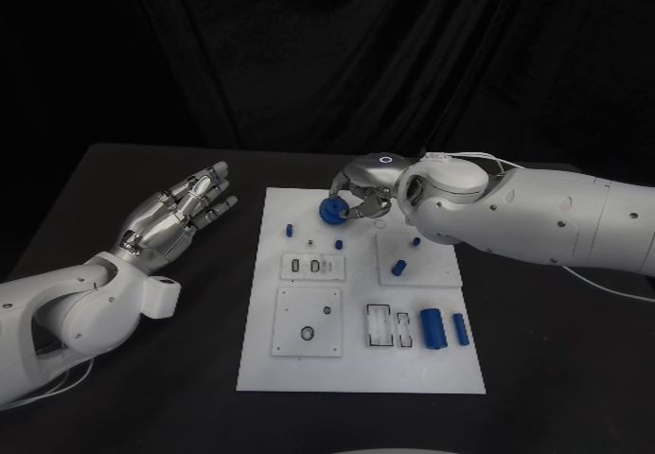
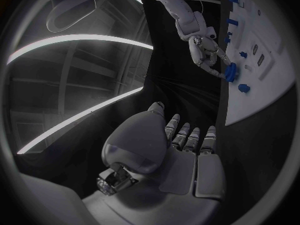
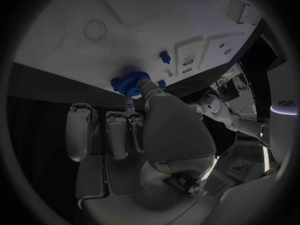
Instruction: Assemble the parts on the task board
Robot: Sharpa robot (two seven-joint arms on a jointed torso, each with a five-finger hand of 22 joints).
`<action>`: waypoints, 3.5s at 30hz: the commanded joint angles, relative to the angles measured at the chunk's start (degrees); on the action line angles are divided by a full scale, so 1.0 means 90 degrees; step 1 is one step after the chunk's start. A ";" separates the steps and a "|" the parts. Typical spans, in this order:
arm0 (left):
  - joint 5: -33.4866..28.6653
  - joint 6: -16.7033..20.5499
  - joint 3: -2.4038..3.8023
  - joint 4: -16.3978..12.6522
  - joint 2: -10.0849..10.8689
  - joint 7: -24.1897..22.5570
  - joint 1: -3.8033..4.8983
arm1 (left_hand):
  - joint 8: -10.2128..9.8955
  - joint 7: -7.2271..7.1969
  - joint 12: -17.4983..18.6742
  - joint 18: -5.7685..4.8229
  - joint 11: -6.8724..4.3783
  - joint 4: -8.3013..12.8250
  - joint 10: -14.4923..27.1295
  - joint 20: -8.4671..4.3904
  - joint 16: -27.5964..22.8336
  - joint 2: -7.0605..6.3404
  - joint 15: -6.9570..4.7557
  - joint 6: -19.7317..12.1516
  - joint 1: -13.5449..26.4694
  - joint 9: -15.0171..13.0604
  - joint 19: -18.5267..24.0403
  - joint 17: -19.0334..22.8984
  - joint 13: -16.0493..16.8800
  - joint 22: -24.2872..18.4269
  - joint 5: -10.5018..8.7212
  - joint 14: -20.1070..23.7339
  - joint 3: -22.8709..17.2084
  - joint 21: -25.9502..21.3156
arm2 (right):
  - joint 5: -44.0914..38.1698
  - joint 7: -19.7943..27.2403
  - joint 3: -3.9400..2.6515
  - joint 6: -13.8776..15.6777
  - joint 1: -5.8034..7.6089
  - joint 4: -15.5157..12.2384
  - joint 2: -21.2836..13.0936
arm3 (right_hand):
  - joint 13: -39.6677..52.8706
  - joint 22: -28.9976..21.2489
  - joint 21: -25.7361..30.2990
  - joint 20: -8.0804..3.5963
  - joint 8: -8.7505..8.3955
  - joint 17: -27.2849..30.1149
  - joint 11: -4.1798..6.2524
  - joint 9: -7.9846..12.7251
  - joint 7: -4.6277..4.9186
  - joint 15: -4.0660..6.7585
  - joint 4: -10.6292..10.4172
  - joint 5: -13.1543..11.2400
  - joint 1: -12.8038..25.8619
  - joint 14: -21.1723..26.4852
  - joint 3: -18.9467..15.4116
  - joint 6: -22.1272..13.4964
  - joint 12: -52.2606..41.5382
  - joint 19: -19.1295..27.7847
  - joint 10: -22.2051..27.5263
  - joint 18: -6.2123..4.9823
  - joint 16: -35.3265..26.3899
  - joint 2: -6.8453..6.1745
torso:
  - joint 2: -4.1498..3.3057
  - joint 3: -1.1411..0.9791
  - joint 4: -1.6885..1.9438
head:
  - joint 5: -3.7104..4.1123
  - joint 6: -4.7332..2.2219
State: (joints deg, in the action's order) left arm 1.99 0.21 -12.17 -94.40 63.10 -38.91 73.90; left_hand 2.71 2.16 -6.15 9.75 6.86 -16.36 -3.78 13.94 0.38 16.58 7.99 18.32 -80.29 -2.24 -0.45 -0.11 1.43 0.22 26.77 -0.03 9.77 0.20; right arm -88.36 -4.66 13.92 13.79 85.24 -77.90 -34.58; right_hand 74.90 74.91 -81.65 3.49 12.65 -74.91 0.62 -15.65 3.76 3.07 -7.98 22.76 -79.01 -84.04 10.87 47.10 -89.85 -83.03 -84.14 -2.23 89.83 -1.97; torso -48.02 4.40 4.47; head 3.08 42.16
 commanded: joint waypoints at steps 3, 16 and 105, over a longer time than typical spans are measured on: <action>0.0007 -0.0065 0.0005 -0.0028 -0.0015 -0.0194 0.0001 | -0.0016 0.0009 0.0019 0.0036 0.0018 0.0007 0.0005 0.0042 -0.0036 0.0001 0.0037 -0.0017 0.0035 -0.0004 0.0007 0.0007 -0.0007 0.0006 0.0024 -0.0008 -0.0044 0.0016 | -0.0038 0.0001 0.0022 -0.0223 -0.0072 0.0054 0.0053 | 0.1677 0.1307 0.0093 0.0042 -0.0019 -0.1677 -0.0051 -0.1184 0.0017 -0.0043 -0.0048 -0.0065 0.0033 -0.0662 0.0135 -0.0331 -0.0017 0.0077 -0.0651 -0.0031 0.0018 -0.0125 | 0.0002 0.0001 0.0014 | 0.0013 0.0001; -0.0262 -0.0120 0.0005 -0.0030 -0.0060 -0.0151 -0.0001 | -0.0017 0.0031 0.0022 0.0036 0.0011 0.0015 0.0010 0.0049 -0.0038 -0.0001 0.0042 -0.0023 0.0027 -0.0004 0.0007 0.0009 -0.0008 0.0006 0.0032 -0.0004 -0.0052 0.0017 | -0.0038 0.0033 0.0022 -0.0272 -0.0110 0.0007 0.0049 | 0.1677 0.1289 0.0148 0.0040 -0.0364 -0.1677 -0.0038 -0.0969 -0.0009 -0.0040 -0.0085 -0.0145 0.0055 -0.0662 0.0204 -0.0560 -0.0017 0.0117 -0.0651 -0.0045 0.0018 -0.0191 | 0.0007 0.0002 -0.0002 | -0.0007 0.0011; -0.0146 -0.0220 0.0005 0.0081 -0.0165 -0.0033 -0.0049 | -0.0013 0.0101 0.0032 0.0037 -0.0027 0.0053 0.0031 0.0068 -0.0037 -0.0012 0.0059 -0.0020 -0.0024 -0.0005 -0.0001 0.0008 -0.0009 0.0011 0.0077 -0.0007 -0.0082 0.0023 | 0.0153 0.0227 0.0034 0.0822 -0.0263 -0.1407 -0.3016 | 0.1600 0.1257 0.0292 0.0032 -0.0920 -0.1677 -0.0039 -0.0330 0.0010 -0.0030 -0.0480 -0.1226 0.0336 -0.0662 -0.0140 -0.0408 0.0046 0.0157 -0.0539 -0.0069 0.0018 -0.0201 | 0.0014 -0.0001 -0.0003 | 0.0098 -0.0050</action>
State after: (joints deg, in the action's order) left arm 0.54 -0.75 -12.17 -93.63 61.74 -38.71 73.55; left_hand 2.71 2.77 -5.92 9.75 6.66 -15.88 -3.58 14.29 0.38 16.58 8.19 18.13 -80.30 -2.24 -0.52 -0.15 1.39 0.22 27.22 -0.23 9.29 0.20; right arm -87.52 -2.79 14.27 20.43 83.18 -90.74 -61.57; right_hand 74.92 74.91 -79.25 3.97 4.49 -74.90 0.41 -18.68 3.94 2.86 -12.35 11.87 -75.68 -83.84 9.79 43.66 -89.63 -81.32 -83.93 -2.25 89.83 -3.33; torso -47.89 4.39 4.43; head 3.81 41.69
